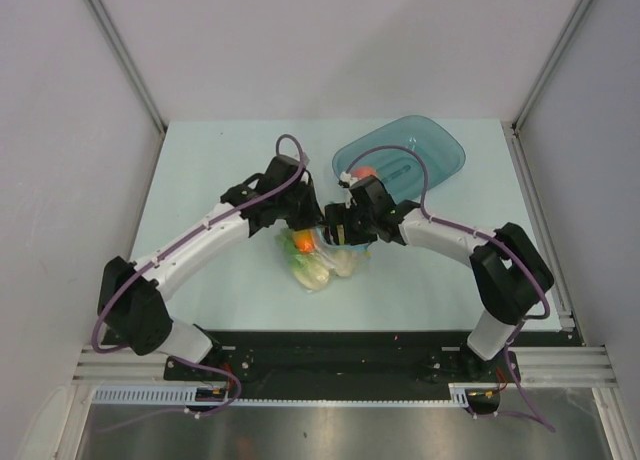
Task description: Open the zip-top bag and remove the fake food
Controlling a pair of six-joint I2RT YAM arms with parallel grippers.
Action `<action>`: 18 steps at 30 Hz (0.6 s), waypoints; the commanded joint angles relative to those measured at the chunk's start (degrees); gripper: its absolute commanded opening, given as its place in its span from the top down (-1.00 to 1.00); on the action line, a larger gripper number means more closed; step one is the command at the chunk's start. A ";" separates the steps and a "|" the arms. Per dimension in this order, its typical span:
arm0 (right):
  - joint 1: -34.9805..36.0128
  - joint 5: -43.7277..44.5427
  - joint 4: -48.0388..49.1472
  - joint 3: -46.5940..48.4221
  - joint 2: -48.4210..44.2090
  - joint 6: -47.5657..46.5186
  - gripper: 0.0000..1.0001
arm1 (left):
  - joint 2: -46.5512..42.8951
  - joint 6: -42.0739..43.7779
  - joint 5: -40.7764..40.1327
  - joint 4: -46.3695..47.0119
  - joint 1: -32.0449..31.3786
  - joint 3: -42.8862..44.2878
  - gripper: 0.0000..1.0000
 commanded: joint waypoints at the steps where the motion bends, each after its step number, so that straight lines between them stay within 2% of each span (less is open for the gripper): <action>1: 1.52 4.26 -0.08 0.57 2.33 -0.67 -0.49 | -3.02 -1.02 8.38 4.32 -2.78 1.68 0.99; 3: 1.61 3.91 -1.23 0.39 0.31 -2.25 -0.24 | -3.98 -0.23 6.89 3.53 -2.60 2.12 1.00; 6: 1.52 3.20 -2.90 0.30 -3.37 -2.96 0.34 | -3.90 1.35 5.57 1.60 -2.43 2.47 0.99; 7: 1.52 2.51 -3.51 0.22 -4.52 -2.87 0.61 | -3.81 1.36 5.04 1.41 -2.51 2.56 0.99; 10: 1.43 1.18 -4.57 0.22 -9.35 -2.35 1.00 | -3.63 1.36 4.51 1.06 -2.43 1.95 0.99; 14: 1.43 1.44 -4.06 -0.92 -17.08 -4.63 1.00 | -3.81 2.58 -0.83 -2.18 -2.34 2.04 0.99; 18: 1.17 -2.41 5.34 -5.85 -24.21 -4.63 1.00 | -4.34 2.15 -4.45 -5.44 -2.34 0.37 0.99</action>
